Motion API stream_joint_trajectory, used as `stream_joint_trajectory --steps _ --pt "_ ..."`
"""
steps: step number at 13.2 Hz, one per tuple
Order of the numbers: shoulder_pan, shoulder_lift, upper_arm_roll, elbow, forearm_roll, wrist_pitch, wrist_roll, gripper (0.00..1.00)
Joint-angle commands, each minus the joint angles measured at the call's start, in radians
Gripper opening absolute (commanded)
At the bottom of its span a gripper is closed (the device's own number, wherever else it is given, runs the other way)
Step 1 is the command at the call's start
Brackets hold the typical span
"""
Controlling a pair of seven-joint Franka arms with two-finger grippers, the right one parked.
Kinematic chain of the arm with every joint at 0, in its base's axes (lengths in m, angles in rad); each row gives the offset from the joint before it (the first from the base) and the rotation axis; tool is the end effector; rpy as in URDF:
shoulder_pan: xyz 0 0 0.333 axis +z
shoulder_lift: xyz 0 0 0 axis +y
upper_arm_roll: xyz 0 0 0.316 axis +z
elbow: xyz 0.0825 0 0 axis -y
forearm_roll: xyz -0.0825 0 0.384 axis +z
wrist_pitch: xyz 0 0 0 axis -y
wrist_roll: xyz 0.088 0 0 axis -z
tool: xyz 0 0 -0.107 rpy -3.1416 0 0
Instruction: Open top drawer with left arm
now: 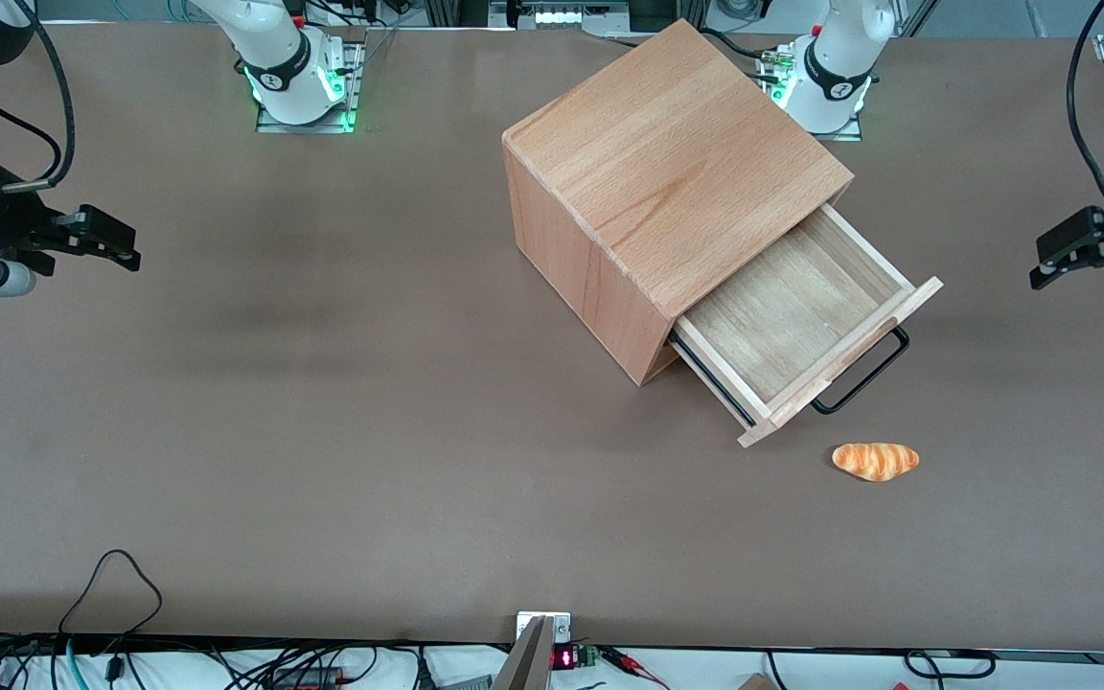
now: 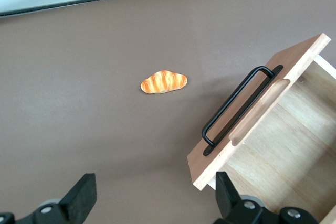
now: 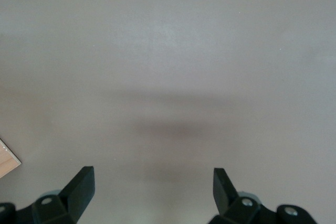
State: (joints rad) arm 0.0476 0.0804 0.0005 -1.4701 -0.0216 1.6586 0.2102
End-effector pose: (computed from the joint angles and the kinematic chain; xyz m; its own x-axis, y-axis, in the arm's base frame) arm 0.5883 0.0262 0.6348 0.9810 -0.1598 0.1100 -0.1606 -0.9870 -0.0014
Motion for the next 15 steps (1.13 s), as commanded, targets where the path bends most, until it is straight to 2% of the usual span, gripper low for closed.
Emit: stream_joint_trajectory --steps 1,5,15 --pt "-0.017 -0.063 0.015 -0.081 0.006 0.021 -0.011 1.00" --pt "-0.034 -0.094 0.015 -0.102 0.008 0.003 -0.078 1.00" --pt "-0.025 -0.106 0.015 -0.101 0.009 -0.052 -0.071 1.00"
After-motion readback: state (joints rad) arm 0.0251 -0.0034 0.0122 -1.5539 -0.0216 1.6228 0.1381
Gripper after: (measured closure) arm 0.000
